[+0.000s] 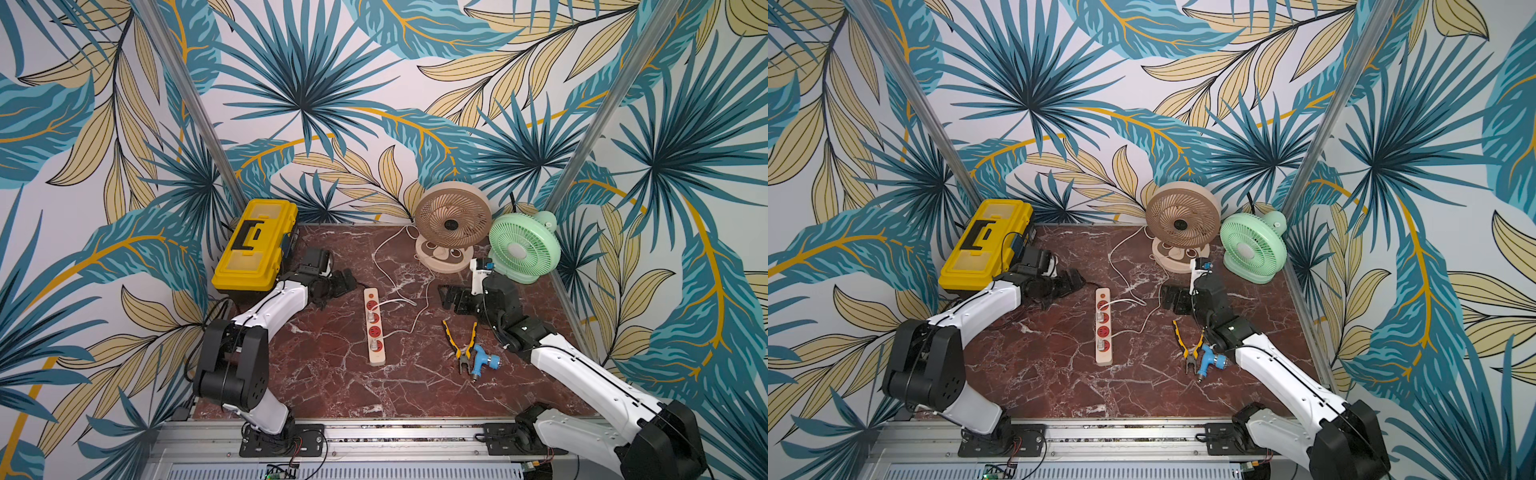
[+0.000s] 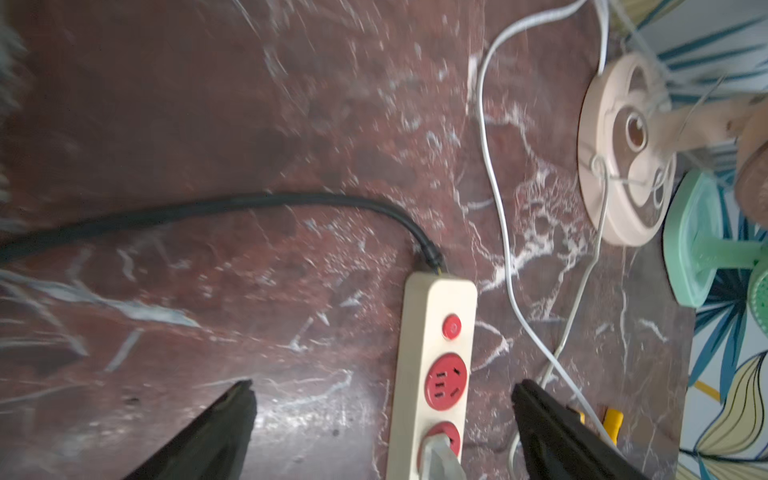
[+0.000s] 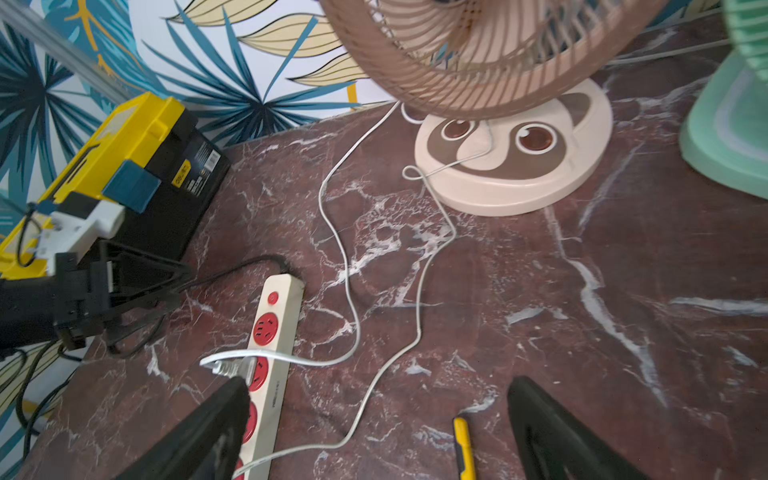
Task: Unplug the desk fan from the power strip
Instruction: Remove the plug from the socket.
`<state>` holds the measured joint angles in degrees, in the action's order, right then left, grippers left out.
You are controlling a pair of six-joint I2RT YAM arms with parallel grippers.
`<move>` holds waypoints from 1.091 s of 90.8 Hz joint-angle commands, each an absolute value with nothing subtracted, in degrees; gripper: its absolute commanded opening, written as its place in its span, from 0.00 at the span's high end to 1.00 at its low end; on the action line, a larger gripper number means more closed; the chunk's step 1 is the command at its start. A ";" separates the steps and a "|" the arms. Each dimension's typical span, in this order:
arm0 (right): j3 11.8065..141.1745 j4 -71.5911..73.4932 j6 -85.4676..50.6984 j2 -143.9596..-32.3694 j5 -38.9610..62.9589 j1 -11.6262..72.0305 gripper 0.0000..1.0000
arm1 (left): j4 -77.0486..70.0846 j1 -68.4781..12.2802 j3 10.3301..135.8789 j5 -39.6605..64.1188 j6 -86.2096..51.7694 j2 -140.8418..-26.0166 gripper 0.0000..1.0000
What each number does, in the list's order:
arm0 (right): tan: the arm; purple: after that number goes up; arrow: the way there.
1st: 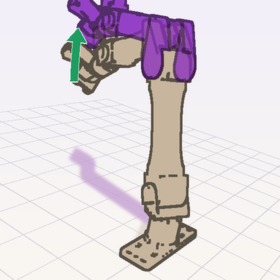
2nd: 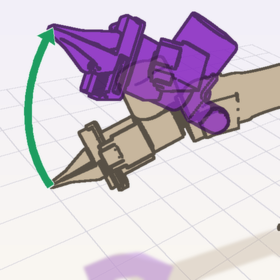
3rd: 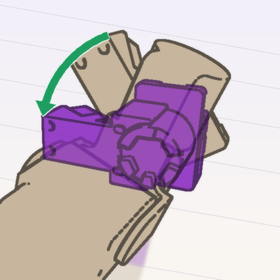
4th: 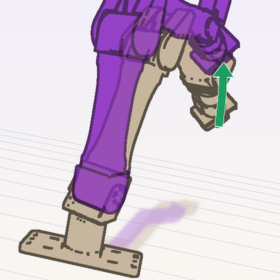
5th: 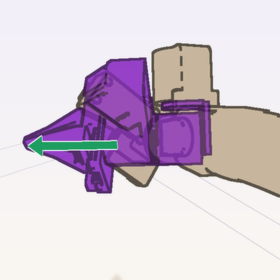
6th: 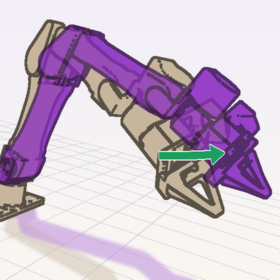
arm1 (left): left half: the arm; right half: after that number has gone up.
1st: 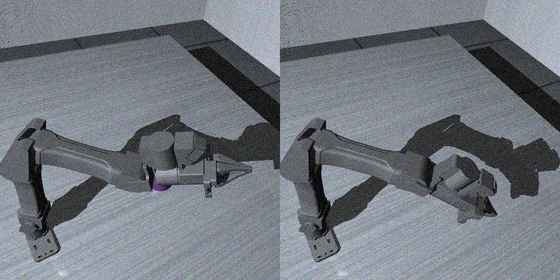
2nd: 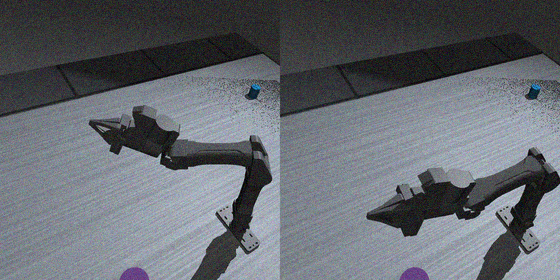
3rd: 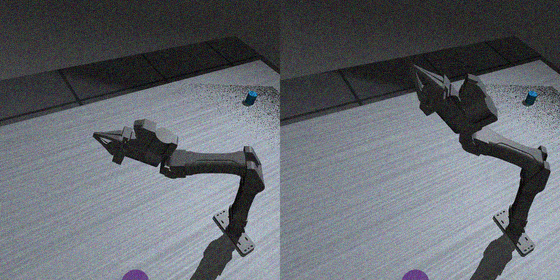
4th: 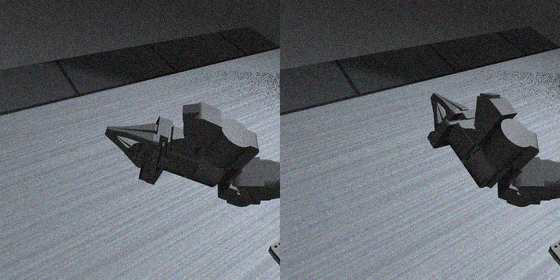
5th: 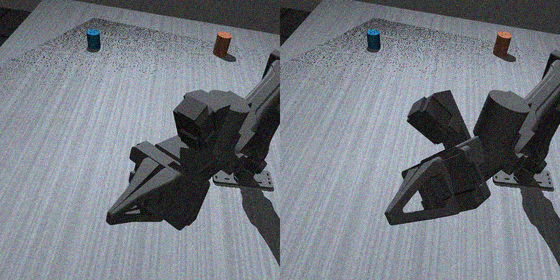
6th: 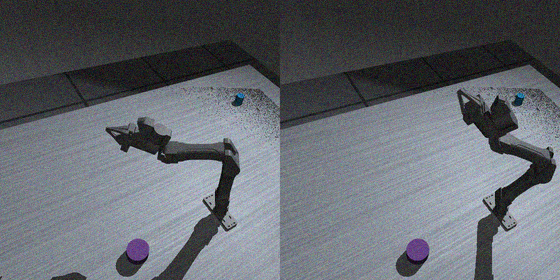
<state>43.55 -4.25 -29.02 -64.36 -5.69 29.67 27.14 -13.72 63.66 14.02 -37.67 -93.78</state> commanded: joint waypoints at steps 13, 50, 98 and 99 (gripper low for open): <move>47.10 -7.47 -30.66 -69.49 -12.27 38.90 0.01 | 44.92 -20.81 79.57 8.55 -43.26 -104.05 0.00; 52.01 -9.04 -30.83 -78.27 -17.62 49.62 0.01 | 56.89 -25.06 92.78 8.71 -49.17 -118.75 0.00; 55.76 -11.92 -33.47 -83.14 -23.96 59.52 0.01 | 54.25 -27.11 92.05 18.34 -52.08 -126.26 1.00; 55.79 -11.94 -33.57 -83.28 -24.11 59.73 0.00 | 54.11 -27.14 91.73 18.22 -52.19 -126.19 1.00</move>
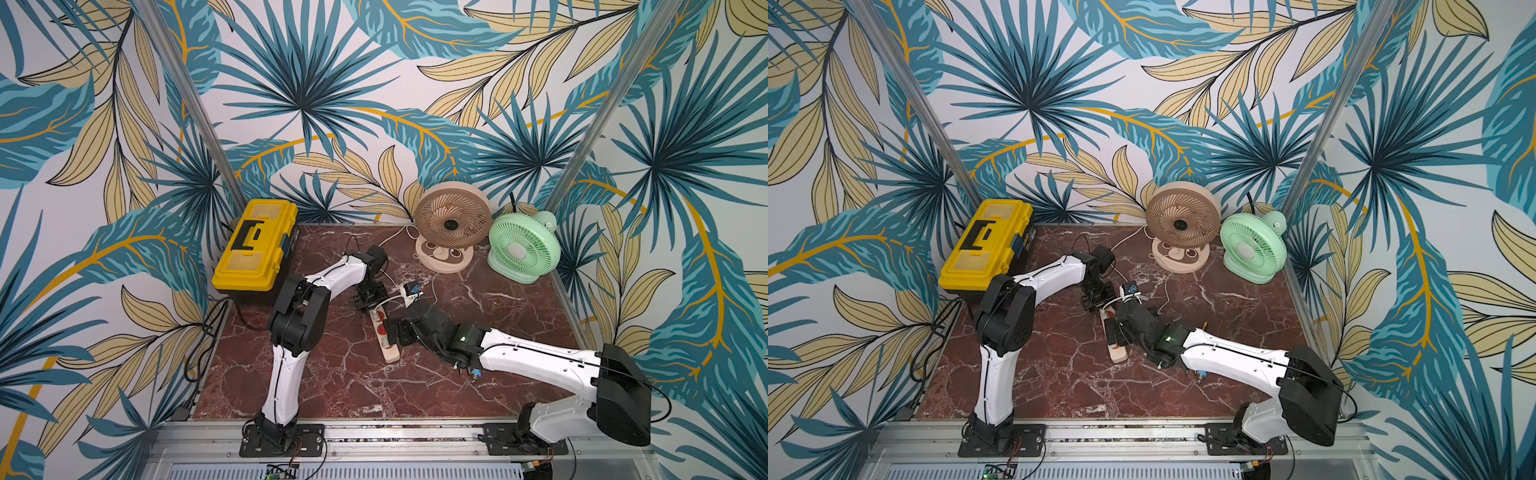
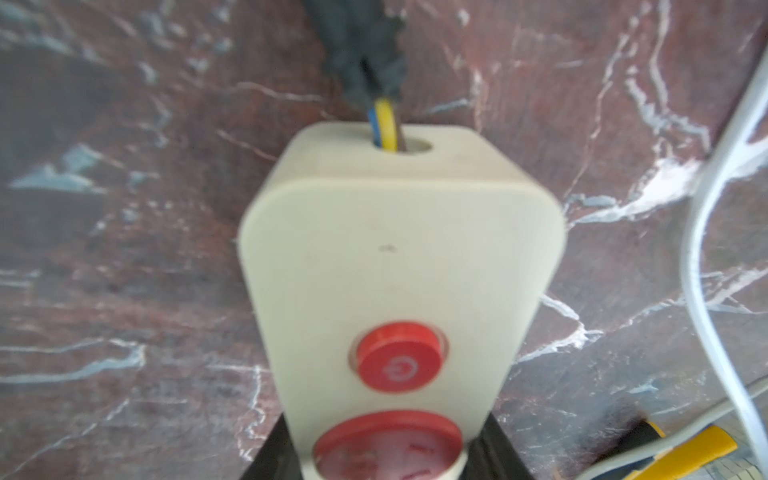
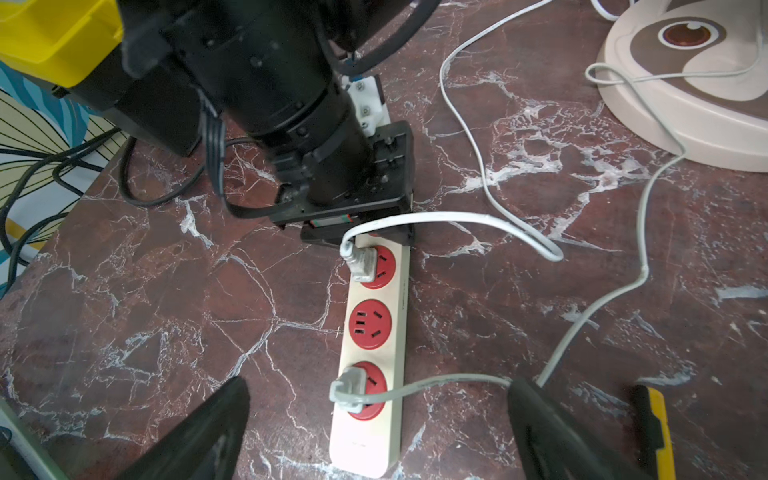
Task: Unplug the desk fan from the power strip
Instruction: Remove the plug from the socket.
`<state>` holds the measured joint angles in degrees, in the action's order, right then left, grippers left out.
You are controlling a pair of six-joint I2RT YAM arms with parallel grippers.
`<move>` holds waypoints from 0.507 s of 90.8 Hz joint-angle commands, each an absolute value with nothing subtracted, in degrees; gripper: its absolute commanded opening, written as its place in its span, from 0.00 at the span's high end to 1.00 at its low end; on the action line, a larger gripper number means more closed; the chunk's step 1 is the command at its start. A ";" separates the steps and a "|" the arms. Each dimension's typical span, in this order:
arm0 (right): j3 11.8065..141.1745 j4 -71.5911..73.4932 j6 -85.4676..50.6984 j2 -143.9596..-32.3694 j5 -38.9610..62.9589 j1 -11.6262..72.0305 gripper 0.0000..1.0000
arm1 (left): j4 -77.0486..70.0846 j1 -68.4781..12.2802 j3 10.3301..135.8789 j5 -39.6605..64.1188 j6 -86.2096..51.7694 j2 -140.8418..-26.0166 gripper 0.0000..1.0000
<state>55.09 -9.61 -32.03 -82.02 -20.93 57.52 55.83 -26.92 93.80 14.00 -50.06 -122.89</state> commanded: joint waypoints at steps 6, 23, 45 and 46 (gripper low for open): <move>55.90 -11.95 -33.46 -83.76 -25.03 60.99 0.01 | 53.84 -27.30 90.77 16.73 -52.82 -125.52 1.00; 54.19 -11.35 -31.16 -84.56 -27.04 61.72 0.01 | 59.74 -27.33 93.84 10.82 -51.29 -126.27 1.00; 50.51 -6.43 -27.01 -84.23 -22.87 60.59 0.25 | 68.14 -28.09 101.13 5.01 -46.90 -132.53 1.00; 50.48 -6.42 -26.95 -84.44 -22.56 60.53 0.26 | 68.08 -28.15 101.10 4.97 -46.83 -132.67 1.00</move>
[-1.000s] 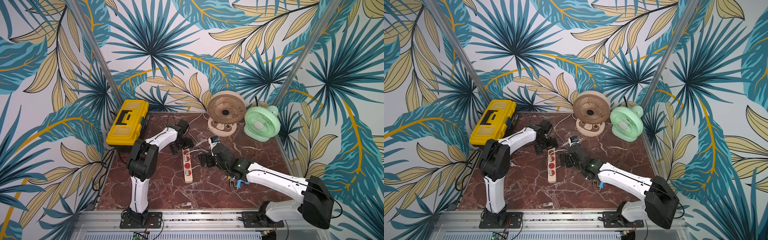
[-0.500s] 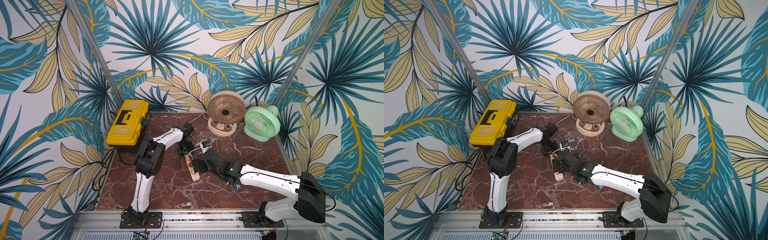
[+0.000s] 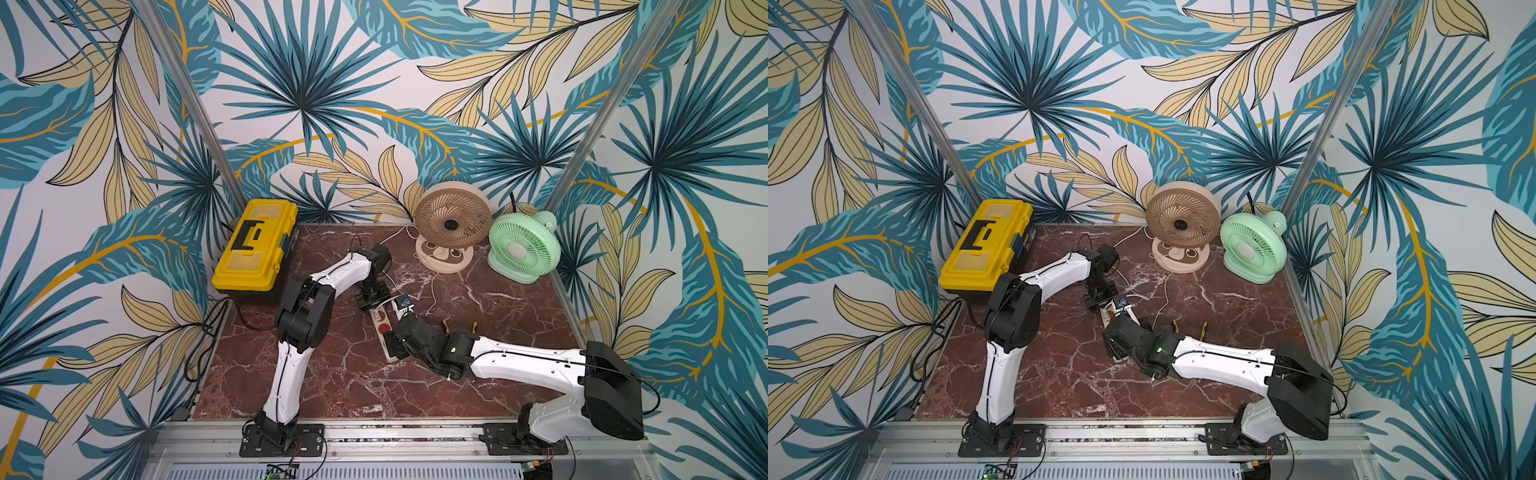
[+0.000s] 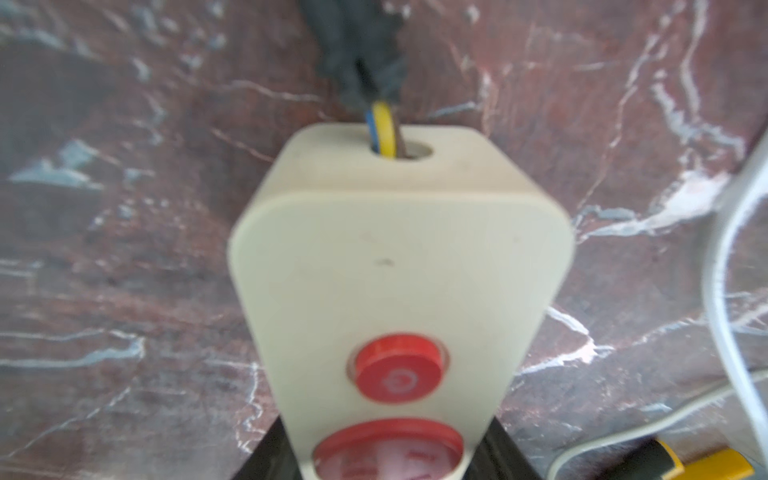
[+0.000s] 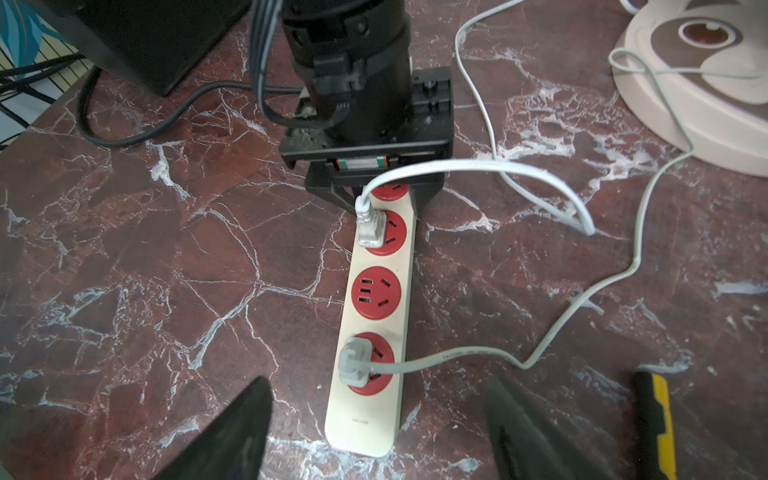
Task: Unplug the desk fan from the power strip
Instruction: Remove the plug from the socket.
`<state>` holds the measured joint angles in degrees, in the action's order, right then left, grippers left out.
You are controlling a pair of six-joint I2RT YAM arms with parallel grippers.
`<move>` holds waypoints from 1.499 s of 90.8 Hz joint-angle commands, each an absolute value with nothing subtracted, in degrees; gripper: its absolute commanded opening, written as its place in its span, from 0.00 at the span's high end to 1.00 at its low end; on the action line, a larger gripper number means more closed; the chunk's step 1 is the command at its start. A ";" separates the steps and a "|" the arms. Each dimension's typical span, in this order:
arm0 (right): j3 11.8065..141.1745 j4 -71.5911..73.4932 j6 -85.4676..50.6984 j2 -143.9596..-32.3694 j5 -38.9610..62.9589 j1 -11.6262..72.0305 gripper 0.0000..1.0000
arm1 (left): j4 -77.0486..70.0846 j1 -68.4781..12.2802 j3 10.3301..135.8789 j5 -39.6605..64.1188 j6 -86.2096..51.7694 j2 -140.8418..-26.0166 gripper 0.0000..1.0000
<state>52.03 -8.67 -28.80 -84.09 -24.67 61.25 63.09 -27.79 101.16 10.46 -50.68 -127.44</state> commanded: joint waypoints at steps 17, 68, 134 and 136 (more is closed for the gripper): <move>51.97 -7.05 -26.70 -87.65 -18.50 60.13 0.42 | 68.29 -28.95 101.27 3.52 -46.09 -133.50 1.00; 58.40 -10.15 -30.54 -96.48 -16.04 60.03 0.44 | 69.03 -29.01 102.51 2.89 -45.40 -135.75 1.00; 59.09 -11.95 -35.00 -96.85 -10.56 60.05 0.52 | 69.99 -28.99 103.41 2.76 -45.17 -136.41 1.00; 59.27 -11.91 -34.99 -97.16 -10.77 60.10 0.53 | 69.97 -29.00 103.37 2.78 -45.09 -137.66 1.00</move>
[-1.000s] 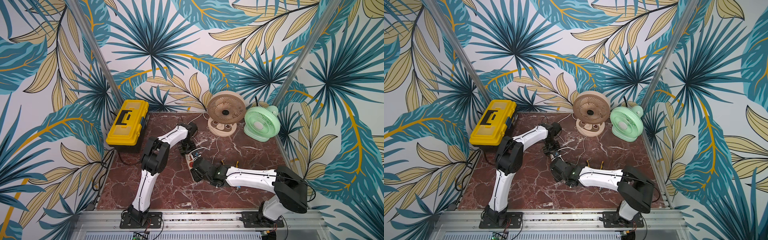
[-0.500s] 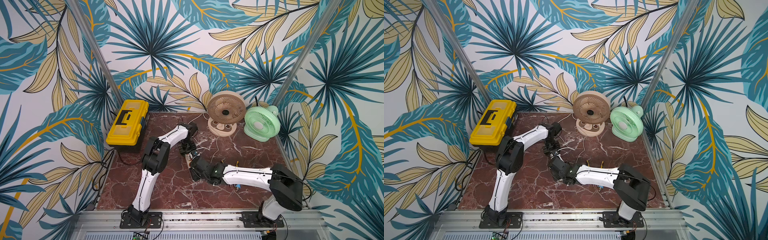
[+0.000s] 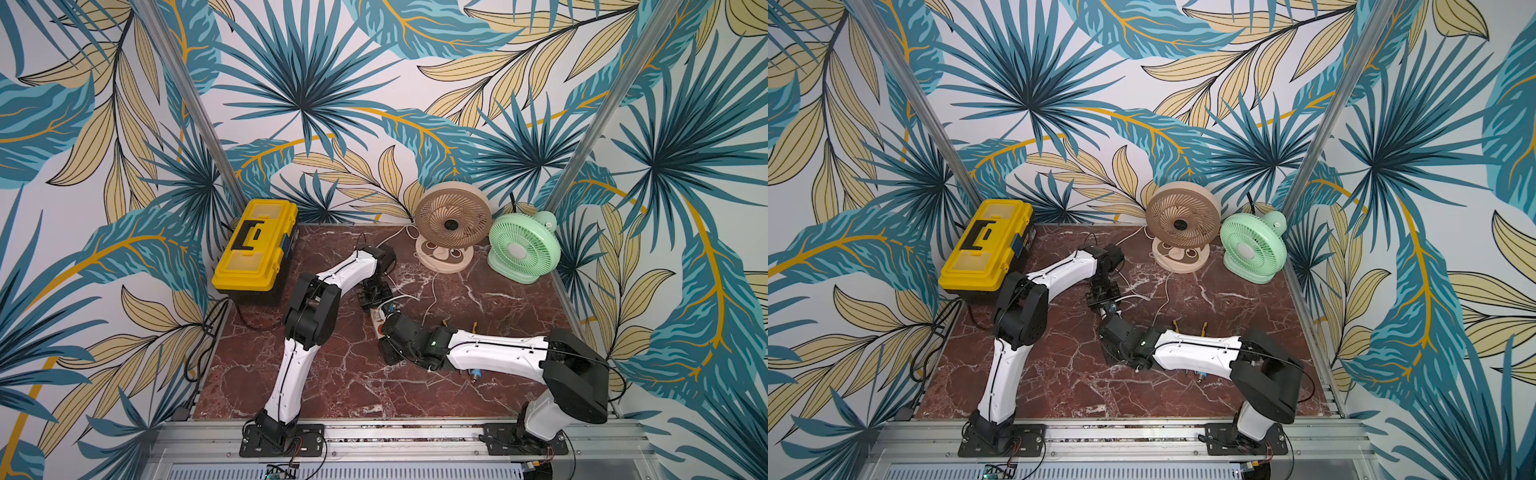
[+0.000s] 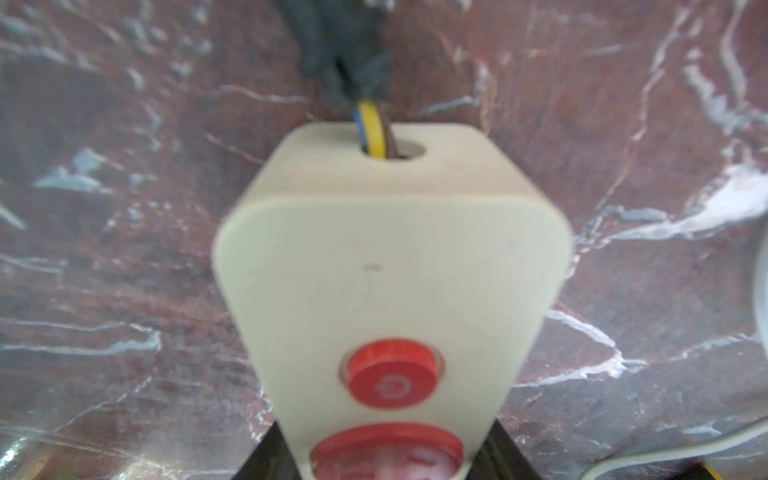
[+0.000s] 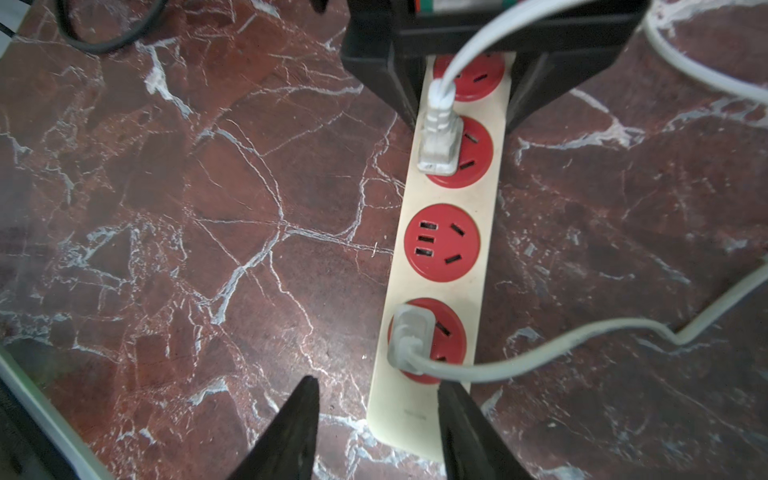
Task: Unplug the desk fan from the power strip
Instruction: Remove the plug from the socket.
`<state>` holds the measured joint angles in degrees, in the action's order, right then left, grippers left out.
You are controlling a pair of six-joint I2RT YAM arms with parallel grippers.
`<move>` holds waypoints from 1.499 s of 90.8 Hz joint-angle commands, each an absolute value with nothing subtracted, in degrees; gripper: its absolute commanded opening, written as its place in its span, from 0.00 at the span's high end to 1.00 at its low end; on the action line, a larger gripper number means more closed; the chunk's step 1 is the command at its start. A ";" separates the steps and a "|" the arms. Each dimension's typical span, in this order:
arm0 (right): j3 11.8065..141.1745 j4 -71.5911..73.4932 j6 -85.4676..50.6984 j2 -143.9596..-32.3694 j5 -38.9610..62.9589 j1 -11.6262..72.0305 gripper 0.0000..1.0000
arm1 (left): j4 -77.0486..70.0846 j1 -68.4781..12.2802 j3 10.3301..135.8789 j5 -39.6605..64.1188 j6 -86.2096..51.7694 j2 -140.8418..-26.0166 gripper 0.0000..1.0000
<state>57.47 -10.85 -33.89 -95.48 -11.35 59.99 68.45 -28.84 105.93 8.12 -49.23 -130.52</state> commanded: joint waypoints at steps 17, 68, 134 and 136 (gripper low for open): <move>62.01 -14.78 -34.12 -99.94 -14.19 60.10 0.60 | 69.75 -29.05 103.54 3.14 -44.65 -138.25 1.00; 66.78 -19.49 -32.68 -104.44 -20.10 60.13 0.84 | 68.73 -29.01 103.04 3.71 -44.28 -138.78 1.00; 75.30 -26.04 -29.27 -110.26 -34.71 68.42 1.00 | 69.76 -29.00 103.71 2.37 -44.43 -140.71 1.00; 75.43 -26.02 -29.29 -110.36 -34.76 68.59 1.00 | 69.74 -29.00 103.62 2.35 -44.44 -140.78 1.00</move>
<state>73.25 -26.98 -31.92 -109.45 -31.59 66.74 70.35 -28.84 107.68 8.36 -47.37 -132.18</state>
